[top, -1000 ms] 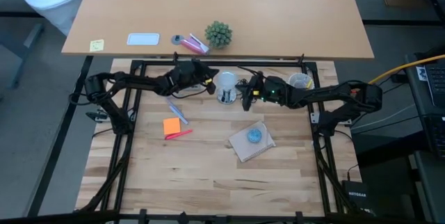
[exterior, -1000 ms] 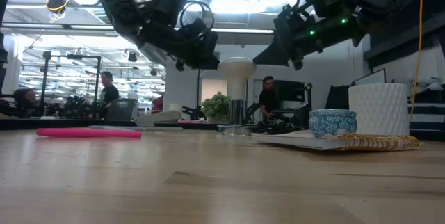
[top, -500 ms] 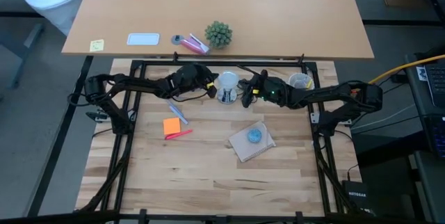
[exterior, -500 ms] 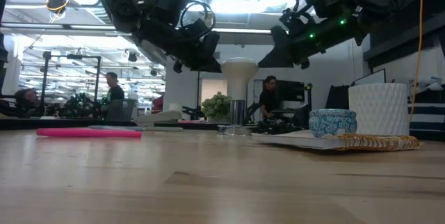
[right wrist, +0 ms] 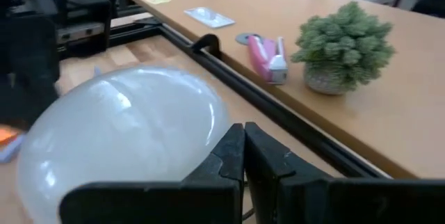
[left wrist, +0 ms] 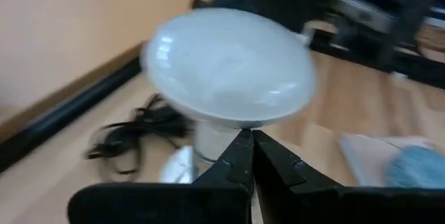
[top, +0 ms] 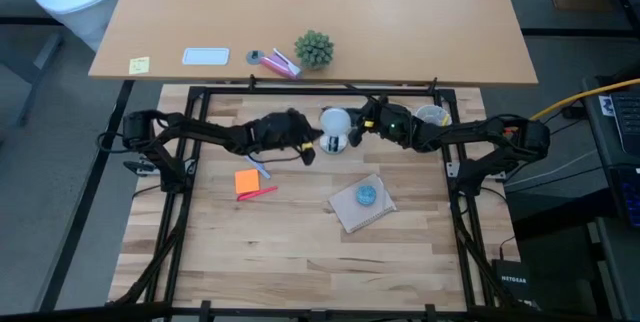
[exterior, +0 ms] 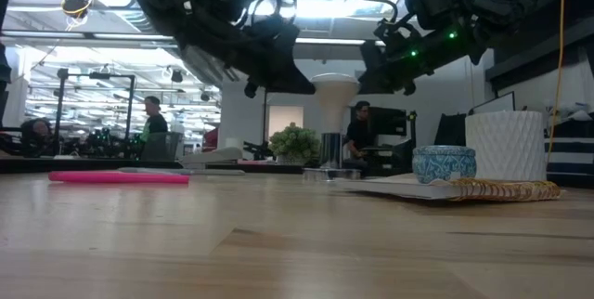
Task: Screw lightbulb
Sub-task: Remove the lightbulb from the lamp
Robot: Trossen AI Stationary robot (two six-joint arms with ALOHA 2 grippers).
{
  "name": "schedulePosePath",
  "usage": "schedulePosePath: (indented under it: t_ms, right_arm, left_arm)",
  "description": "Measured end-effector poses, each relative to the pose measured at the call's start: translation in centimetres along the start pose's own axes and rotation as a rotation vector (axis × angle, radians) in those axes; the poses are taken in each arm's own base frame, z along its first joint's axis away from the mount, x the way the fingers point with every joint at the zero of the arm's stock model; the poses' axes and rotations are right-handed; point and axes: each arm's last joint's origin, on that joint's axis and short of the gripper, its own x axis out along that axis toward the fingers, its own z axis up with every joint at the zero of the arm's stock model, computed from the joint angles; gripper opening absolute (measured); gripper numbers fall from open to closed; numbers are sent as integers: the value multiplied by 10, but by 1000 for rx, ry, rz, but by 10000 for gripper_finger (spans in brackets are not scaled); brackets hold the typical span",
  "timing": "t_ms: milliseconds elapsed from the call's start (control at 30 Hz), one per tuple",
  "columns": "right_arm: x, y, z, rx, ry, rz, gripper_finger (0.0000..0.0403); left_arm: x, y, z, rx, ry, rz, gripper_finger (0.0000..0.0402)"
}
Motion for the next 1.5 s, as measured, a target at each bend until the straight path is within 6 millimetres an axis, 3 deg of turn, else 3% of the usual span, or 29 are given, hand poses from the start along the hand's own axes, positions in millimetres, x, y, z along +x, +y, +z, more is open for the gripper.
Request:
schedulePosePath:
  t_ms: [367, 733, 967, 1133, 1300, 1500]
  right_arm:
    - [0, 3, 2, -50, -16, 70, 11]
    - [-17, 0, 23, -79, -107, 57, 11]
    - [-38, 2, 37, 42, -104, 267, 11]
    - [-45, 22, 31, 50, -38, 459, 11]
    - [-52, 41, 24, 11, 7, 421, 11]
    - [-54, 45, 17, -37, 51, 295, 11]
  left_arm:
    - [-5, -24, -2, 2, -2, -59, 0]
    - [-28, -30, 25, 16, -115, -88, 0]
    - [-32, -14, 41, 84, -228, 39, 0]
    - [-24, 8, 40, 84, -207, 114, 0]
    - [-12, 25, 30, 59, -161, 147, 0]
    - [-3, 27, 19, 39, -120, 123, 0]
